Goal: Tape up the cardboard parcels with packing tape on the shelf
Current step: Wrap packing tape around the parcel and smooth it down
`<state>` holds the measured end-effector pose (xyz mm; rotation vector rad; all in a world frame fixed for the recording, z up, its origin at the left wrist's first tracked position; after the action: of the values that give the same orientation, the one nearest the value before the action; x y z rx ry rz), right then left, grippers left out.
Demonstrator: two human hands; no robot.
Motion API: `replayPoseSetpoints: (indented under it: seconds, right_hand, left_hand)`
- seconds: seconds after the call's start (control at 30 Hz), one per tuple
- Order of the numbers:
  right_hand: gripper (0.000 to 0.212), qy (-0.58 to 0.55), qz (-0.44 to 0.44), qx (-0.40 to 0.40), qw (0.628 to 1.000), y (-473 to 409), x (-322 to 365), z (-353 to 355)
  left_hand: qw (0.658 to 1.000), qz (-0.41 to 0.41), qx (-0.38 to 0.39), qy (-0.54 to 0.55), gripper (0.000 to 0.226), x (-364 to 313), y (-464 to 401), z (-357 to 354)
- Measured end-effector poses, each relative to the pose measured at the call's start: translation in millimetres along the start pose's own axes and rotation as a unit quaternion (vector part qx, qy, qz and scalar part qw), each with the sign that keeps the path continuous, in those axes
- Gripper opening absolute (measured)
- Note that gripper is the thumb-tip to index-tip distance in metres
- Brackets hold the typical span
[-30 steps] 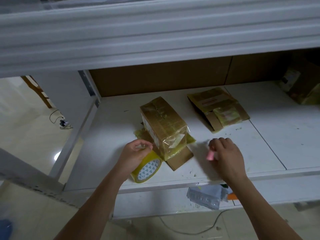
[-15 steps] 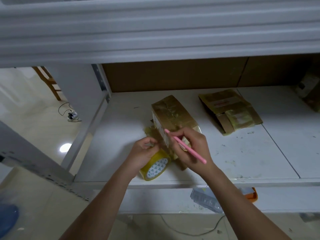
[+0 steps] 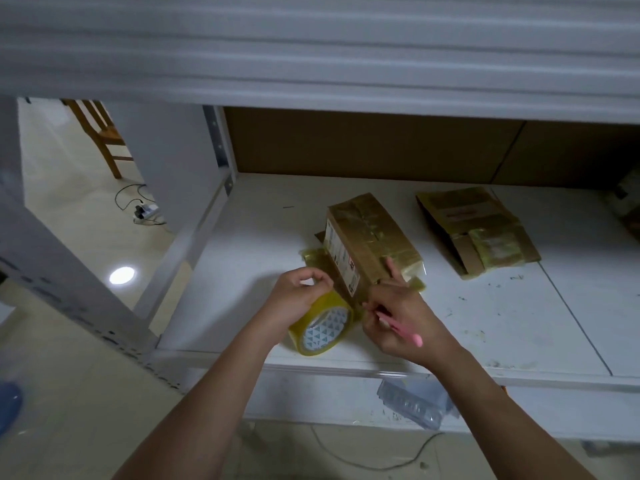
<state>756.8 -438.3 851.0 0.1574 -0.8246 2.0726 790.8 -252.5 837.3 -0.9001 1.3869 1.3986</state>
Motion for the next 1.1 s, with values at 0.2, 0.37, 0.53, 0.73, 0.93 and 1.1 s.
replayPoseSetpoints:
  seconds: [0.2,0.37,0.53,0.73,0.93,1.1]
  right_hand:
    - [0.019,-0.112,-0.068,-0.048,0.99,-3.9,10.1,6.2]
    - [0.023,-0.282,-0.151,-0.166,0.933,-0.7,28.0,39.1]
    - [0.005,-0.034,-0.225,-0.358,0.906,31.2,1.9,59.8]
    - [0.043,0.129,-0.383,-0.11,0.908,93.6,-98.5,29.1]
    - [0.049,0.16,-0.376,-0.036,0.912,110.4,-108.6,18.4]
    - [0.049,0.128,-0.316,-0.154,0.927,89.3,-50.0,41.7]
  left_hand:
    - [1.0,0.011,-0.008,0.004,0.008,1.5,-1.4,6.4]
    - [1.0,0.009,-0.03,-0.002,0.01,1.9,-2.5,8.9]
    - [0.999,0.013,-0.037,-0.027,0.01,3.2,-3.8,3.8]
    - [0.998,0.007,-0.031,-0.045,0.009,-0.7,2.2,-7.1]
    - [0.997,0.009,-0.04,-0.067,0.009,-3.7,9.1,-14.1]
    - [0.994,-0.019,-0.056,-0.092,0.009,-4.8,20.3,-9.8]
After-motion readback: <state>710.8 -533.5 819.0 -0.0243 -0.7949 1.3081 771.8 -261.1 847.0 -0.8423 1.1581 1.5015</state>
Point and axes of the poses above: each hand's wrist, its own y-axis away from the middle knuckle, its own z-axis out of the back of the hand, x = y × z, the point moved 3 cm from there along -y, towards the middle knuckle, and after that the axes turned 7 degrees about y, right-handed, at the moved point
